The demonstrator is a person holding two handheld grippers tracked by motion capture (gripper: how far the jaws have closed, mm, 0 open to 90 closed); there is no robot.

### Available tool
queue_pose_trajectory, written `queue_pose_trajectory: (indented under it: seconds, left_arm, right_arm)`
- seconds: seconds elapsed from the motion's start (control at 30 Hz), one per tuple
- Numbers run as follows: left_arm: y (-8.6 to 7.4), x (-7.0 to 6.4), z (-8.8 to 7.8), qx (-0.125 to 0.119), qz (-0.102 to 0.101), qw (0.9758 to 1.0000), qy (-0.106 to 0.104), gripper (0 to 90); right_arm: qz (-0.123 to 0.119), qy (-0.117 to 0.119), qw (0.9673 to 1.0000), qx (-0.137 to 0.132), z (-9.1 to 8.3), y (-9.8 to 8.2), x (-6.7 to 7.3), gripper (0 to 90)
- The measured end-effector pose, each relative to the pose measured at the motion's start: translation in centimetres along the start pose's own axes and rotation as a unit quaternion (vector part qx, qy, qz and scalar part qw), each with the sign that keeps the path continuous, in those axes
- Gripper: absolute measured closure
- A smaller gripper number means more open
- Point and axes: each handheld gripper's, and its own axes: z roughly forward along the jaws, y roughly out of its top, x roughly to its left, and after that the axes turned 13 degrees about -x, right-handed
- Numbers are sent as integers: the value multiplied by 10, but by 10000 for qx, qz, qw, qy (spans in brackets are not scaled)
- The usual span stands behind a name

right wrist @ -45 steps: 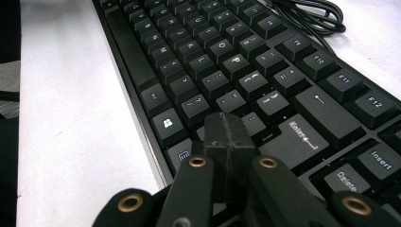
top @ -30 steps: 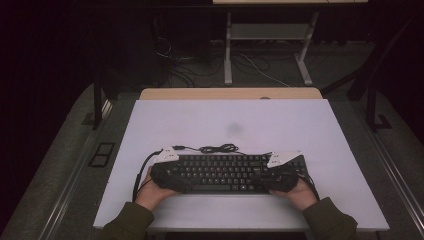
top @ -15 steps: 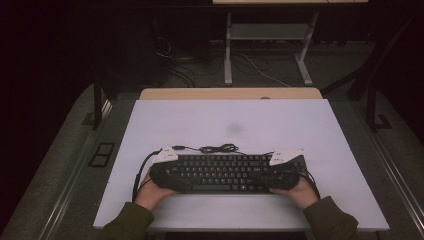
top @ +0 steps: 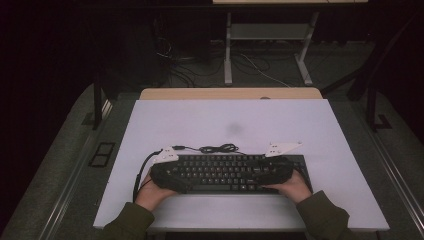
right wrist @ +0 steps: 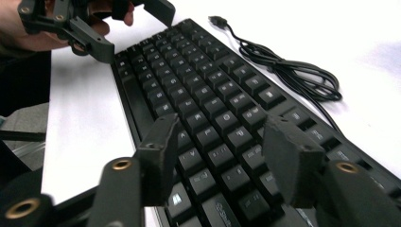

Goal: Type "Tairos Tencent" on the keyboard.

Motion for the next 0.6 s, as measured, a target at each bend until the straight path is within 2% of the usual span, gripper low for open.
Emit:
queue_pose_trajectory:
  seconds: [0.27,0.6]
  left_arm:
    - [0,-1,0,-21,8,10000,15,7]
    - [0,0,-1,-30,13,10000,39,41]
  right_arm:
    - [50,23,9999,-144,10,5,0,366]
    - [15,85,9999,-130,28,8,3,349]
